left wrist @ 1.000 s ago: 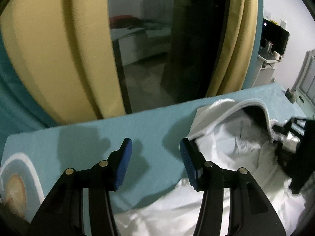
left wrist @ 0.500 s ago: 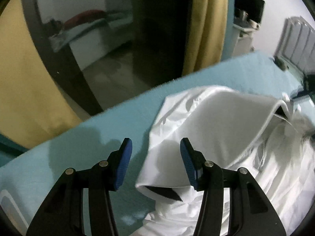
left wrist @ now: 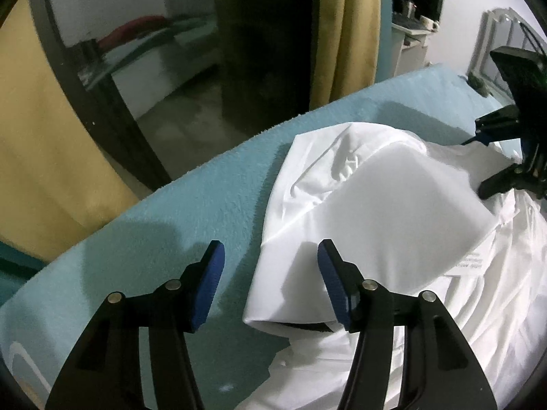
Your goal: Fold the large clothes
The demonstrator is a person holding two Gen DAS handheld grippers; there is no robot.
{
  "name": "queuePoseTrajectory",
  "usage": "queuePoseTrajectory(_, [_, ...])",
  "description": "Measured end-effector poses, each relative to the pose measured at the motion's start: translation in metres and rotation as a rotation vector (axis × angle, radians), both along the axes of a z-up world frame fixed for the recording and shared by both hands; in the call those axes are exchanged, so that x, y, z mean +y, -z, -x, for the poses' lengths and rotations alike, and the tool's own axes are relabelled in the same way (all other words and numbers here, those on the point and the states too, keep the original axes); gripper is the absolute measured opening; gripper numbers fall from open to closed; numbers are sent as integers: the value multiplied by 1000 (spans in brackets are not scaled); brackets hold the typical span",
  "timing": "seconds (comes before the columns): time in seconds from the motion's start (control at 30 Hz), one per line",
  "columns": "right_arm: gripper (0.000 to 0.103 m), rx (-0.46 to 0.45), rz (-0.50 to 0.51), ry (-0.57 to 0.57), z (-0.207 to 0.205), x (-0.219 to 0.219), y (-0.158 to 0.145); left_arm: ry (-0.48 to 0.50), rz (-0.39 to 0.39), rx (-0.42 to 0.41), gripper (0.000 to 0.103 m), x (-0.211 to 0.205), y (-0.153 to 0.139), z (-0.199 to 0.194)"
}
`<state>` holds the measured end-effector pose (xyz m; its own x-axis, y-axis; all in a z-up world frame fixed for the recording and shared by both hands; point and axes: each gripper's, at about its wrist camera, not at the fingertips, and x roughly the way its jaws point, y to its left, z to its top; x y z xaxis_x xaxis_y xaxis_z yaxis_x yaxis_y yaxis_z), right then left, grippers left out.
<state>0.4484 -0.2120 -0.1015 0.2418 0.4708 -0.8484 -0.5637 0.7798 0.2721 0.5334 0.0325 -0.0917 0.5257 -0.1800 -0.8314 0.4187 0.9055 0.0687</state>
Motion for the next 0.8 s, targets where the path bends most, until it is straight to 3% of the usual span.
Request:
queuePoseTrajectory(0.03, [26, -9, 21, 6, 2, 0, -1, 6, 4, 6, 60, 1, -1, -2])
queuePoseTrajectory(0.1, [21, -8, 32, 15, 6, -12, -4, 13, 9, 16, 60, 1, -1, -4])
queuePoseTrajectory(0.2, [14, -147, 151, -30, 19, -7, -18, 26, -3, 15, 60, 0, -1, -4])
queuePoseTrajectory(0.3, [11, -405, 349, -48, 32, 4, -45, 35, 10, 2, 60, 3, -7, -3])
queuePoseTrajectory(0.33, [11, -533, 435, -81, 39, 11, -54, 36, 18, 3, 60, 3, -8, -4])
queuePoseTrajectory(0.43, [11, -703, 584, -207, 53, 19, -54, 50, 14, 22, 60, -3, -2, -5])
queuePoseTrajectory(0.53, [12, -642, 575, -257, 53, 18, -44, 73, 50, 33, 60, -3, 4, -1])
queuePoseTrajectory(0.6, [18, -515, 486, -238, 45, 2, -39, 82, 83, 47, 60, -3, 7, 1])
queuePoseTrajectory(0.63, [20, -433, 418, -216, 38, -7, -36, 100, 95, 49, 55, -4, 7, 2])
queuePoseTrajectory(0.67, [25, -323, 311, -161, 26, -25, -33, 121, 107, 50, 49, -5, 7, 4])
queuePoseTrajectory(0.77, [58, -96, 69, -25, -8, -58, -18, 147, 79, 31, 42, -11, 6, 8])
queuePoseTrajectory(0.8, [61, -34, -3, 12, -16, -69, -12, 155, 71, 23, 29, -13, 5, 10])
